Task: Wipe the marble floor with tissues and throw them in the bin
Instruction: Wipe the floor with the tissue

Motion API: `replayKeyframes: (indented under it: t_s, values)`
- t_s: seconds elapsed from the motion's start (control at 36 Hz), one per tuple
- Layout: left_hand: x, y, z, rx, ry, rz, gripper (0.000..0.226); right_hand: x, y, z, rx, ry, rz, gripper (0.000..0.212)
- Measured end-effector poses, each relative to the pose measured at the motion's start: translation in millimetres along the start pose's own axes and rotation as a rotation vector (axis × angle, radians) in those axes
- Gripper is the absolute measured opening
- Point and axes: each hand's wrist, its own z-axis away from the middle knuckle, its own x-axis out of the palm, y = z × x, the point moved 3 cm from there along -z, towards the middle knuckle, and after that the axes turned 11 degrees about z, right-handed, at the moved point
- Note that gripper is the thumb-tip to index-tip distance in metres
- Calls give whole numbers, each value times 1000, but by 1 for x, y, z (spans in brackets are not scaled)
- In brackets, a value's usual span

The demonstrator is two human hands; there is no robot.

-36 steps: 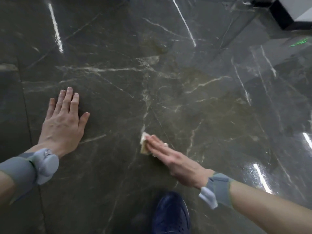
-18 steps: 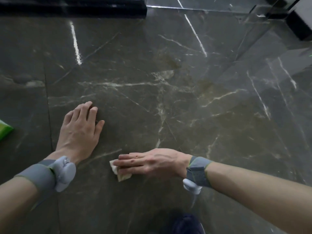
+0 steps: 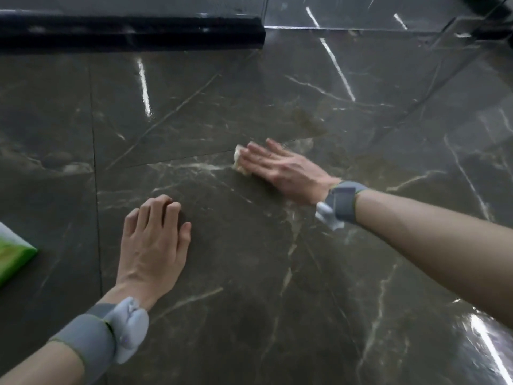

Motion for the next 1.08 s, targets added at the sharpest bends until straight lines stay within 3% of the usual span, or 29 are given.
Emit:
replayKeyframes:
  t_s: [0.33,0.53,0.67,0.83,0.92,1.08]
  values:
    - [3,-3,-2,-8,1,19,31,25,110,-28,457,-215,-73,79]
    - [3,-4,-2,-16,-16,8,30,31,103,-39,643,-152,-212,68]
    - [1,-2,-2,-19,-16,0,30,24,68,-35,571,-53,-272,71]
    - [0,-2,-3,0,-39,-39,33,11,-1,-19,385,-62,-382,72]
    - [-6,2,-6,16,-111,-107,40,-7,-34,-9,264,-54,-409,68]
    - [-20,17,-31,164,-434,-279,50,-30,-63,2,72,-206,-492,51]
